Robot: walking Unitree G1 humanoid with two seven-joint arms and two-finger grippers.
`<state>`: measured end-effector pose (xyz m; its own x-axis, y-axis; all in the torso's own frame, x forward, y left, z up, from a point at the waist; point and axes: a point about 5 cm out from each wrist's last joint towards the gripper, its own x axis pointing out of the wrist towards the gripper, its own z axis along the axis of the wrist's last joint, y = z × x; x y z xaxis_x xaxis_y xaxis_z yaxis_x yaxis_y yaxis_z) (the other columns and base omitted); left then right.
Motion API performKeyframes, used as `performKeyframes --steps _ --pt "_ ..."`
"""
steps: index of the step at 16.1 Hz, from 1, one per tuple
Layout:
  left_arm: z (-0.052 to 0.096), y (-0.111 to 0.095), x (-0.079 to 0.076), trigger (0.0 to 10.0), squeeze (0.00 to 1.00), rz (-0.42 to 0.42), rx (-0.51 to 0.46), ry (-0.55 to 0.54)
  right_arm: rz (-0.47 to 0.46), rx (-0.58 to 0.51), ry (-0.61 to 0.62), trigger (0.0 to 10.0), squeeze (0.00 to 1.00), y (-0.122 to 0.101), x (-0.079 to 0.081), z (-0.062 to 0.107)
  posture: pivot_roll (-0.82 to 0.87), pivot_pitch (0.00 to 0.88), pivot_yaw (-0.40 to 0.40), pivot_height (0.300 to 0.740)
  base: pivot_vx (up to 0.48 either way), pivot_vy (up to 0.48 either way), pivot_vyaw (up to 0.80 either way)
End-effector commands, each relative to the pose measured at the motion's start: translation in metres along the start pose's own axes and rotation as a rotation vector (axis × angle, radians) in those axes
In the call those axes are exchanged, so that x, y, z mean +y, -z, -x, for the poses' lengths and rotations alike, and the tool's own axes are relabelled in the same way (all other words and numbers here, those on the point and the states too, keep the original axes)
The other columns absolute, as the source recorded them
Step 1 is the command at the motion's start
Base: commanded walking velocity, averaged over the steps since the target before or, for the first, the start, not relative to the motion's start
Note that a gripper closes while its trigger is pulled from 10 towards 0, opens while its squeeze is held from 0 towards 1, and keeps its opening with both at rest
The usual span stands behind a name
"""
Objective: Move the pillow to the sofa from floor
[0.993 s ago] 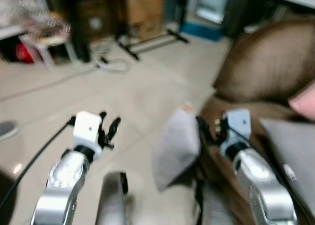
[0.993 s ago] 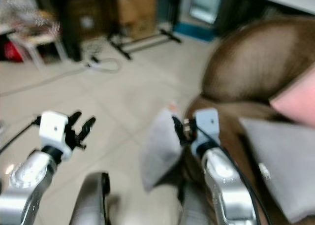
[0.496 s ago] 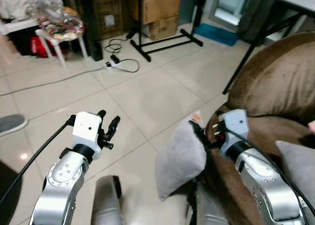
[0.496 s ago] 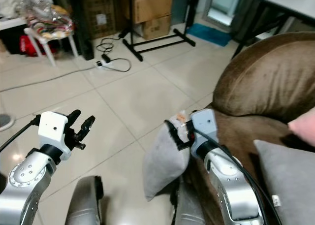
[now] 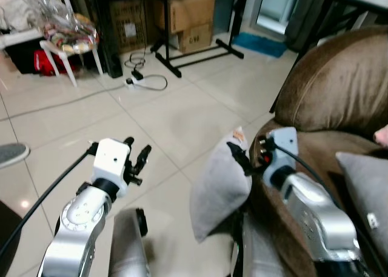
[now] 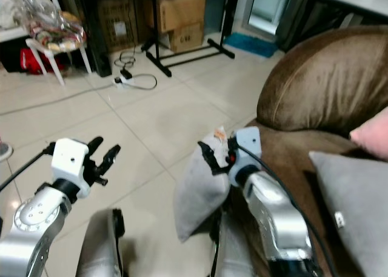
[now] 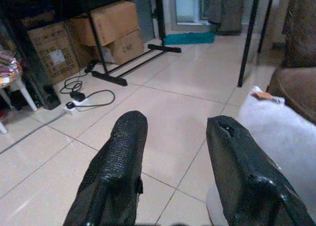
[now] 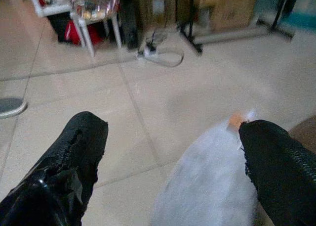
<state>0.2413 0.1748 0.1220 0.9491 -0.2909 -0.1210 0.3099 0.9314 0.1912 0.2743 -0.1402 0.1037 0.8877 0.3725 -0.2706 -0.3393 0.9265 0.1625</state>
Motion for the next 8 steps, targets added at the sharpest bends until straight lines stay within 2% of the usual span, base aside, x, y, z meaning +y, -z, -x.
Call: performKeyframes --steps 1,3,4,6,8 --pt "-0.004 -0.003 0.000 10.0 0.00 -0.029 -0.006 0.026 -0.024 0.044 -0.002 10.0 1.00 0.007 -0.001 -0.005 0.01 0.000 -0.048 0.460 0.000 0.000 0.00" --pt "-0.013 -0.008 0.008 10.0 0.00 -0.054 -0.016 0.057 -0.008 0.106 -0.029 10.0 1.00 0.014 0.003 -0.020 0.01 0.000 -0.040 0.425 0.000 0.000 0.00" --pt "-0.013 -0.008 0.008 10.0 0.00 -0.057 -0.014 0.063 -0.010 0.112 -0.032 10.0 1.00 0.014 0.004 -0.023 0.01 0.000 -0.040 0.420 0.000 0.000 0.00" --pt "-0.014 -0.005 0.006 10.0 0.00 -0.105 0.012 0.146 0.008 0.144 0.001 10.0 1.00 0.018 0.003 -0.043 0.02 0.000 -0.041 0.400 0.000 0.000 0.00" --pt "-0.013 -0.003 0.005 10.0 0.00 -0.117 0.028 0.200 -0.012 0.124 0.034 10.0 1.00 0.012 0.005 -0.058 0.02 0.000 -0.042 0.395 0.000 0.000 0.00"
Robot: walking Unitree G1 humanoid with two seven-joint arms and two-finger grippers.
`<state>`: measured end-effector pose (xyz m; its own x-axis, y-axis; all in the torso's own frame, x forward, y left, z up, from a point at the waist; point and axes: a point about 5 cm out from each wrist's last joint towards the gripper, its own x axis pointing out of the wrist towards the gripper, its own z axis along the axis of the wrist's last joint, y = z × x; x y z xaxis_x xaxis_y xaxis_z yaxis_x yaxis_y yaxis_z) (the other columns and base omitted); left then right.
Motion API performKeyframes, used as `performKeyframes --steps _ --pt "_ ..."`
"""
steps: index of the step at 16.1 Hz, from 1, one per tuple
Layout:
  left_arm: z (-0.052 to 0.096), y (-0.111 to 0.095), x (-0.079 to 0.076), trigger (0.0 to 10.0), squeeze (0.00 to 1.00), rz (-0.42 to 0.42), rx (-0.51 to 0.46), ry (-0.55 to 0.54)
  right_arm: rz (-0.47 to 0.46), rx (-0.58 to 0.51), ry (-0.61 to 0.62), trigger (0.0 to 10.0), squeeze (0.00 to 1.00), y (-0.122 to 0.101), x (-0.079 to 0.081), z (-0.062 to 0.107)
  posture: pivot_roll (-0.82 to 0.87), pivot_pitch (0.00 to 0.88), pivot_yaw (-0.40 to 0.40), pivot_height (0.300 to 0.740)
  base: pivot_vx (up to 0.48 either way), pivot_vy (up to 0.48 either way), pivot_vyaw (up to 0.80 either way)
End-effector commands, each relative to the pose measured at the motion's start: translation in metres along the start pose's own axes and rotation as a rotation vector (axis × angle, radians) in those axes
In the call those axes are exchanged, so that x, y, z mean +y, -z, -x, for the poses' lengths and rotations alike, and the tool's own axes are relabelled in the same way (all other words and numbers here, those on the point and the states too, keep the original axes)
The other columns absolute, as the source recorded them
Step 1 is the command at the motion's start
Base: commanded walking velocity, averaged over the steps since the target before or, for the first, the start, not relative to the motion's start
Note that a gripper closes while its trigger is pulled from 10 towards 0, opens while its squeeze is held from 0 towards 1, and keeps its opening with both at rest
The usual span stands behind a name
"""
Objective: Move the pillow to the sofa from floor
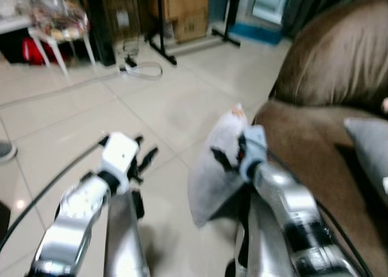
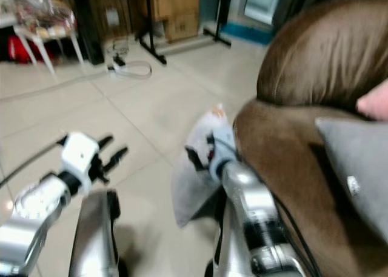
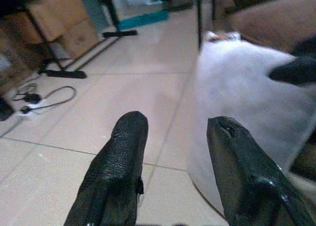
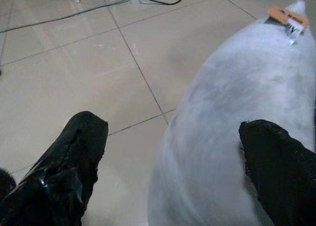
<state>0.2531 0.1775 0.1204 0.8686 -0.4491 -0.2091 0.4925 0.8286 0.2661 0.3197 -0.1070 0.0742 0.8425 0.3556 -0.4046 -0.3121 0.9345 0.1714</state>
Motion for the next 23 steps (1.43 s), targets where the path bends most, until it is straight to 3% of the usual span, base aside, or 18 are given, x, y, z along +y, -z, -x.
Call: performKeyframes --steps 1,3,7,8,9,10,11,12,13,14,23 --pt "0.001 -0.003 -0.002 10.0 0.00 -0.008 -0.008 0.043 0.006 -0.056 0.065 10.0 1.00 -0.011 -0.006 -0.004 0.02 0.000 -0.038 0.395 0.000 0.000 0.00" --pt "0.003 -0.001 -0.005 10.0 0.00 -0.006 0.001 0.071 -0.006 -0.075 0.160 10.0 1.00 -0.014 -0.012 -0.009 0.02 0.000 -0.033 0.395 0.000 0.000 0.00" --pt "0.008 -0.001 -0.016 10.0 0.00 -0.005 0.013 0.160 0.079 -0.012 0.300 10.0 1.00 -0.003 -0.019 -0.019 0.03 0.000 -0.030 0.395 0.000 0.000 0.00" --pt "0.010 0.000 -0.018 10.0 0.00 -0.004 0.021 0.179 0.107 0.028 0.323 10.0 0.72 0.003 -0.020 -0.020 0.03 0.000 -0.027 0.395 0.000 0.000 0.00" --pt "0.012 0.001 -0.020 10.0 0.00 -0.002 0.033 0.204 0.131 0.074 0.334 10.0 0.00 0.009 -0.021 -0.021 0.04 0.000 -0.027 0.395 0.000 0.000 0.00" --pt "0.015 0.004 -0.022 10.0 0.00 0.007 0.050 0.234 0.135 0.117 0.326 10.0 0.00 0.015 -0.019 -0.022 0.04 0.000 -0.027 0.395 0.000 0.000 0.00" --pt "0.020 0.008 -0.026 10.0 0.00 0.008 0.084 0.299 0.083 0.203 0.291 10.0 0.00 0.029 -0.014 -0.023 0.04 0.000 -0.028 0.395 0.000 0.000 0.00" --pt "0.023 0.010 -0.028 10.0 0.00 0.008 0.101 0.326 0.002 0.250 0.267 6.6 0.00 0.040 -0.010 -0.023 0.04 0.000 -0.029 0.395 0.000 0.000 0.00" --pt "0.023 0.010 -0.029 10.0 0.00 0.011 0.104 0.328 -0.039 0.264 0.251 2.6 0.00 0.044 -0.007 -0.023 0.04 0.000 -0.031 0.395 0.000 0.000 0.00" --pt "0.023 0.010 -0.029 10.0 0.00 0.012 0.103 0.326 -0.057 0.267 0.236 0.0 0.00 0.046 -0.006 -0.023 0.05 0.000 -0.032 0.395 0.000 0.000 0.00" --pt "0.023 0.016 -0.033 10.0 0.00 0.053 0.143 0.384 -0.029 0.248 0.136 0.0 0.00 0.038 0.008 -0.031 0.04 0.000 -0.042 0.395 0.000 0.000 0.00"
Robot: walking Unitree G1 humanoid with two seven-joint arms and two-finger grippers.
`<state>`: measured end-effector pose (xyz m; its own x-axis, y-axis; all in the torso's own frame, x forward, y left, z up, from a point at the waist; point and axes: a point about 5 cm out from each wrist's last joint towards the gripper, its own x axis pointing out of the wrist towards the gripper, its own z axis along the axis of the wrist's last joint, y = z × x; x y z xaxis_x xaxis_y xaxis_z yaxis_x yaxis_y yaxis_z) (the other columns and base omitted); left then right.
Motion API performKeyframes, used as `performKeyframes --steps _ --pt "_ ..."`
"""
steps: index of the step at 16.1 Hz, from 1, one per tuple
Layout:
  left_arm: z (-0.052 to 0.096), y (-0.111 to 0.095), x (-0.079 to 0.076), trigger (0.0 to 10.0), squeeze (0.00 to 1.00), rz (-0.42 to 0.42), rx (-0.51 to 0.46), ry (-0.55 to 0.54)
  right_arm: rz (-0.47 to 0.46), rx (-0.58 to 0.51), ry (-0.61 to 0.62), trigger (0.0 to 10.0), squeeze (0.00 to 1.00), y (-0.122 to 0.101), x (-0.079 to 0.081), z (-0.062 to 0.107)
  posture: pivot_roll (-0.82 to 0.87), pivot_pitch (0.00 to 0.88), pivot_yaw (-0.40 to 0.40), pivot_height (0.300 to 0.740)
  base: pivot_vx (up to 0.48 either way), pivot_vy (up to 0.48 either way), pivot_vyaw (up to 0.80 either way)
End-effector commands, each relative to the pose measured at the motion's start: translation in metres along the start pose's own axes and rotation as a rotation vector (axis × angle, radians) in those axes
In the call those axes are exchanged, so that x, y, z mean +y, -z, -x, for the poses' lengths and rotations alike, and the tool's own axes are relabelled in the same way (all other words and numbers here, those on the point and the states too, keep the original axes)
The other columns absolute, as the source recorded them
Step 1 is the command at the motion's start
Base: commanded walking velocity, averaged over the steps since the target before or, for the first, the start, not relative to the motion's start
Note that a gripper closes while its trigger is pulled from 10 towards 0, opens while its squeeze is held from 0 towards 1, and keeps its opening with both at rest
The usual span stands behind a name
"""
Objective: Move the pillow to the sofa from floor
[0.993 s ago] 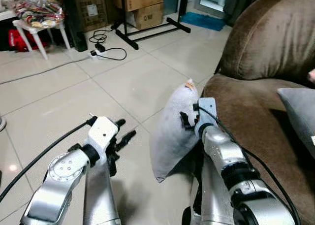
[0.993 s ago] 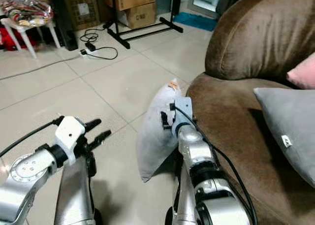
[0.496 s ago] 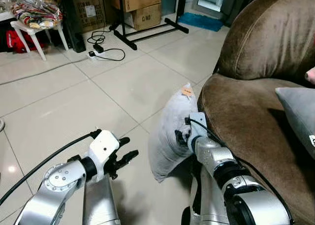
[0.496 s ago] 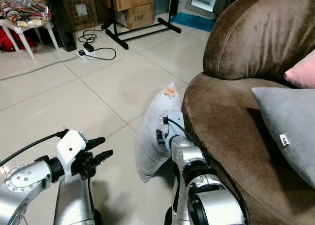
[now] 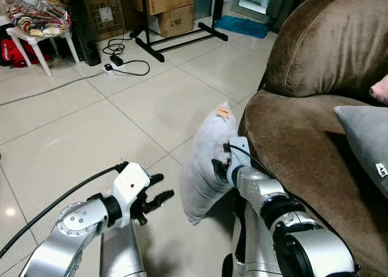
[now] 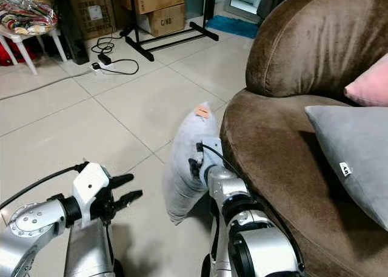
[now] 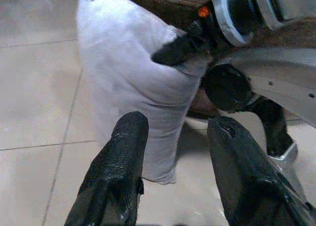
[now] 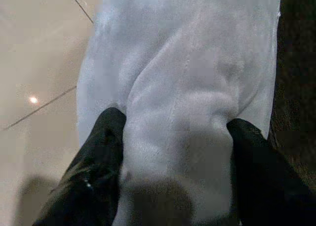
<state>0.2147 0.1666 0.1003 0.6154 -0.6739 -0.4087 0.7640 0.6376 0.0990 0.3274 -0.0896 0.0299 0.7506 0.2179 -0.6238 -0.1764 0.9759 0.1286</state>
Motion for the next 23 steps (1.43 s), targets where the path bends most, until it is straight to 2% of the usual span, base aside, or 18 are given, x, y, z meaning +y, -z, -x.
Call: performKeyframes --steps 1,5,9,10,11,18,23 --pt "-0.001 0.000 0.002 10.0 0.00 0.003 0.008 0.015 0.017 0.009 -0.017 0.0 0.00 -0.001 0.003 -0.001 0.04 0.000 -0.041 0.395 0.000 0.000 0.00" --pt "-0.007 0.005 0.004 10.0 0.00 0.013 0.018 0.017 0.037 0.006 -0.043 0.0 0.00 -0.001 0.004 -0.001 0.03 0.000 -0.014 0.395 0.000 0.000 0.00" --pt "-0.010 0.007 0.002 10.0 0.00 0.028 0.025 0.031 0.012 0.012 -0.052 0.0 0.00 0.003 0.008 -0.002 0.06 0.000 -0.007 0.395 0.000 0.000 0.00" --pt "-0.008 0.008 0.006 9.5 0.00 0.024 0.032 0.017 0.018 0.017 -0.071 0.0 0.00 0.006 0.013 -0.002 0.07 0.000 -0.014 0.395 0.000 0.000 0.00" --pt "-0.007 0.010 0.008 10.0 0.00 0.018 0.036 0.001 0.022 0.021 -0.081 0.0 0.00 0.008 0.016 -0.002 0.08 0.000 -0.023 0.395 0.000 0.000 0.00" --pt "-0.009 0.019 0.005 10.0 0.00 0.041 0.040 -0.019 0.048 0.029 -0.098 0.0 0.00 0.014 0.018 -0.002 0.08 0.000 -0.025 0.395 0.000 0.000 0.00" --pt "-0.007 0.019 0.011 10.0 0.00 -0.001 0.053 -0.035 0.007 -0.011 -0.159 0.0 0.00 0.014 0.028 -0.002 0.11 0.000 -0.019 0.395 0.000 0.000 0.00"
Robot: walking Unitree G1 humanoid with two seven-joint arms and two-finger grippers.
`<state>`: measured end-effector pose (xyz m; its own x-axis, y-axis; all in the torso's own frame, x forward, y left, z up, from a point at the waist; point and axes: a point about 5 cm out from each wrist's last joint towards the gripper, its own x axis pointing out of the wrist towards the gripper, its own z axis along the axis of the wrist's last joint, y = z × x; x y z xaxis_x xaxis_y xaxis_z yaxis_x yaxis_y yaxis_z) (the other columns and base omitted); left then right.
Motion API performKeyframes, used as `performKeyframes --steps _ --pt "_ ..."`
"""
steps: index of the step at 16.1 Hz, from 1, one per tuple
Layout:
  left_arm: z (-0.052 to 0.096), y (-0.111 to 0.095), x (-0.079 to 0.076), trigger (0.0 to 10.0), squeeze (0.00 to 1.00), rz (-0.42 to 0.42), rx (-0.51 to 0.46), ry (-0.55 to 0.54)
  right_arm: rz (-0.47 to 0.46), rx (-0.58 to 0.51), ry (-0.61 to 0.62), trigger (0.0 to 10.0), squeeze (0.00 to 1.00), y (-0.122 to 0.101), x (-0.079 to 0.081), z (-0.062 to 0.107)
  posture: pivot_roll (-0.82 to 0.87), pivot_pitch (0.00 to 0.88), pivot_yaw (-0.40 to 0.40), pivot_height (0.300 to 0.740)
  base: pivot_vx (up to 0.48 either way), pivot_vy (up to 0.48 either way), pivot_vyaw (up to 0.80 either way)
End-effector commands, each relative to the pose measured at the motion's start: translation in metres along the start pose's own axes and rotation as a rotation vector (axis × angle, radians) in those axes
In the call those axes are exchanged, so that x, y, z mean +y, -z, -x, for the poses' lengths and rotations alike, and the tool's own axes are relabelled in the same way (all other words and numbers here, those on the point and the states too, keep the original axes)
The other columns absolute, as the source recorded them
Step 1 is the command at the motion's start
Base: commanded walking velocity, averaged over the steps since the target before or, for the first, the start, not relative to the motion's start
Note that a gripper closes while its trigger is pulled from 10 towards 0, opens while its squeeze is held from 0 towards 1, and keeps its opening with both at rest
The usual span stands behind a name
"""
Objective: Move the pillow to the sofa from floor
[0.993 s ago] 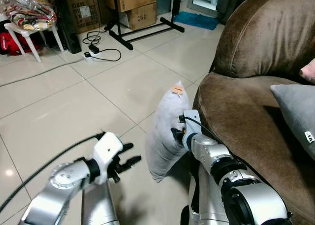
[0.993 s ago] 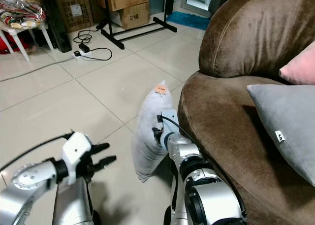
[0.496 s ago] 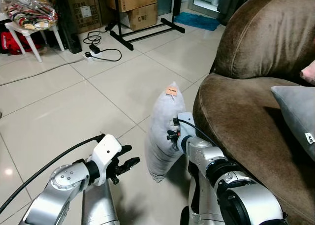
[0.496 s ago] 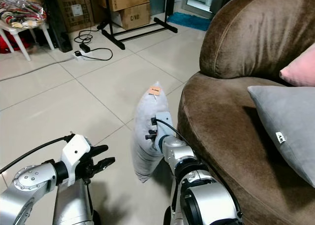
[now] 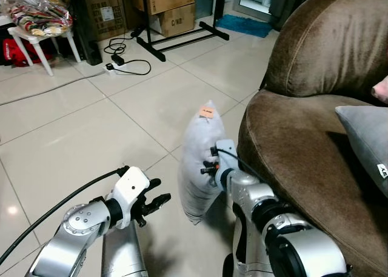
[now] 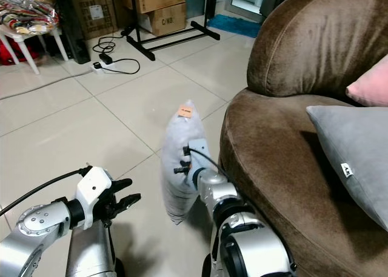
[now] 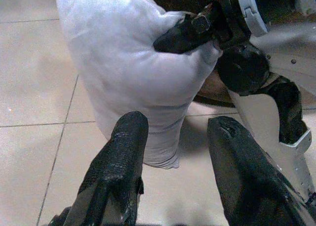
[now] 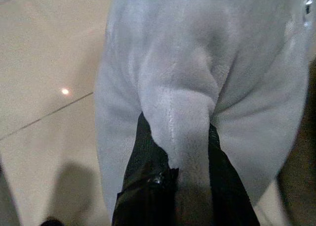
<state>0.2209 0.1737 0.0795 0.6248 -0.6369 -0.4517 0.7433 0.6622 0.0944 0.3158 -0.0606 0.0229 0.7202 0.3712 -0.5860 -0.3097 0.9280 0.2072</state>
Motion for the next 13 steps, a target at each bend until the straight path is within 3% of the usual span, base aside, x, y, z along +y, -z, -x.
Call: performKeyframes --steps 1,4,5,7,8,9,10,12,13 --pt "0.003 -0.003 0.007 10.0 0.00 -0.040 -0.010 -0.029 -0.038 -0.045 -0.033 0.0 0.00 -0.005 0.002 0.001 0.11 0.000 -0.019 0.395 0.000 0.000 0.00" --pt "0.002 -0.016 0.011 10.0 0.00 -0.054 -0.113 -0.170 -0.139 -0.284 -0.166 0.0 0.00 -0.044 0.005 0.018 0.10 0.000 0.004 0.395 0.000 0.000 0.00" --pt "0.004 -0.021 0.008 10.0 0.00 -0.029 -0.163 -0.216 -0.155 -0.403 -0.224 0.0 0.00 -0.062 0.001 0.043 0.09 0.000 -0.003 0.395 0.000 0.000 0.00" --pt "0.007 -0.027 0.010 10.0 0.00 0.026 -0.224 -0.304 -0.155 -0.500 -0.230 0.0 0.00 -0.070 -0.001 0.075 0.08 0.000 -0.017 0.395 0.000 0.000 0.00" --pt "0.007 -0.028 0.011 10.0 0.00 0.038 -0.234 -0.322 -0.171 -0.504 -0.221 0.0 0.00 -0.070 -0.002 0.080 0.08 0.000 -0.017 0.395 0.000 0.000 0.00" --pt "0.002 -0.029 0.016 10.0 0.00 0.055 -0.248 -0.400 -0.063 -0.593 -0.186 10.0 0.00 -0.068 -0.005 0.097 0.06 0.000 -0.005 0.395 0.000 0.000 0.00" --pt "0.001 -0.029 0.017 10.0 0.00 0.057 -0.250 -0.414 -0.046 -0.602 -0.165 10.0 0.00 -0.067 -0.006 0.100 0.06 0.000 -0.005 0.395 0.000 0.000 0.00" --pt "0.000 -0.041 0.019 10.0 0.00 0.016 -0.304 -0.446 -0.128 -0.687 -0.051 10.0 0.00 -0.067 -0.015 0.121 0.05 0.000 -0.012 0.415 0.000 0.000 0.00" --pt "0.000 -0.046 0.021 10.0 0.00 0.016 -0.325 -0.474 -0.115 -0.684 -0.041 10.0 0.00 -0.066 -0.015 0.127 0.03 0.000 0.001 0.420 0.000 0.000 0.00"
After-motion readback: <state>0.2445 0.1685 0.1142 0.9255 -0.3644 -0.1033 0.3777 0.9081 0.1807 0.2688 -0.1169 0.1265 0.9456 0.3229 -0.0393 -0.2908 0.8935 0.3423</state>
